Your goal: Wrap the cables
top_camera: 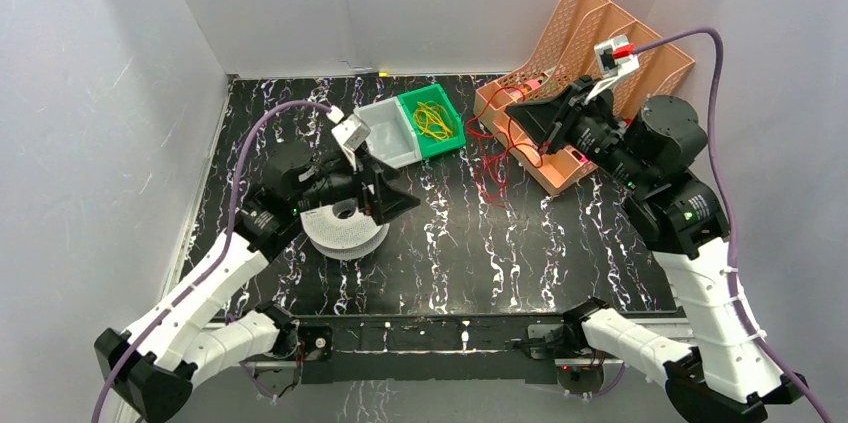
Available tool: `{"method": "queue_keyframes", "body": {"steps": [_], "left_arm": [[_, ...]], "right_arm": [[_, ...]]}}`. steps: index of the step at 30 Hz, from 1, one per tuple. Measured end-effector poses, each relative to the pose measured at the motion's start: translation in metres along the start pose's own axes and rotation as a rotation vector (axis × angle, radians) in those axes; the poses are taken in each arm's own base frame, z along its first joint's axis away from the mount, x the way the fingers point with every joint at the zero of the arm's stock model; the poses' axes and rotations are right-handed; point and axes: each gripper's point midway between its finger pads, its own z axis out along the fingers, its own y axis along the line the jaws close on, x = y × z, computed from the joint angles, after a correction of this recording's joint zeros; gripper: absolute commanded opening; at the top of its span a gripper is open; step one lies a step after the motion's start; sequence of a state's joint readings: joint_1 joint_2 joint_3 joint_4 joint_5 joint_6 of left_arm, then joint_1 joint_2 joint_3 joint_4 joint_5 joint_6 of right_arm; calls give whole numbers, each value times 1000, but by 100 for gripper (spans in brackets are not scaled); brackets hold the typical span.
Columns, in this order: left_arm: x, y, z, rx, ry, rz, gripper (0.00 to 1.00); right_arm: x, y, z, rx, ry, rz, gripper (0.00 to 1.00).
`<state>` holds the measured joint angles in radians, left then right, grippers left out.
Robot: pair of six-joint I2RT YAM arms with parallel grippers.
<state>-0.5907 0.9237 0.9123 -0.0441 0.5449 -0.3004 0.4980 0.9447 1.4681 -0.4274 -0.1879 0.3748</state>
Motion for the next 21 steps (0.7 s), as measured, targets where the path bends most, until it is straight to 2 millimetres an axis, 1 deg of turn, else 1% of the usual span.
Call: {"method": "queue_keyframes", "body": {"steps": [2, 6, 9, 12, 16, 21], "left_arm": [[-5, -8, 7, 63, -4, -5, 98], [-3, -16, 24, 152, 13, -32, 98], [-2, -21, 34, 197, 14, -53, 98], [0, -27, 40, 240, -2, -75, 98], [13, -36, 56, 295, 16, -119, 99], [42, -50, 83, 354, 92, -162, 98]], "right_arm": [[-1, 7, -5, -27, 8, 15, 0], [-5, 24, -13, -93, 14, 41, 0], [-12, 37, -20, -142, 8, 56, 0], [-24, 51, -29, -191, -12, 62, 0], [-38, 71, -43, -268, -42, 63, 0], [-54, 94, -55, -368, -79, 71, 0]]}}
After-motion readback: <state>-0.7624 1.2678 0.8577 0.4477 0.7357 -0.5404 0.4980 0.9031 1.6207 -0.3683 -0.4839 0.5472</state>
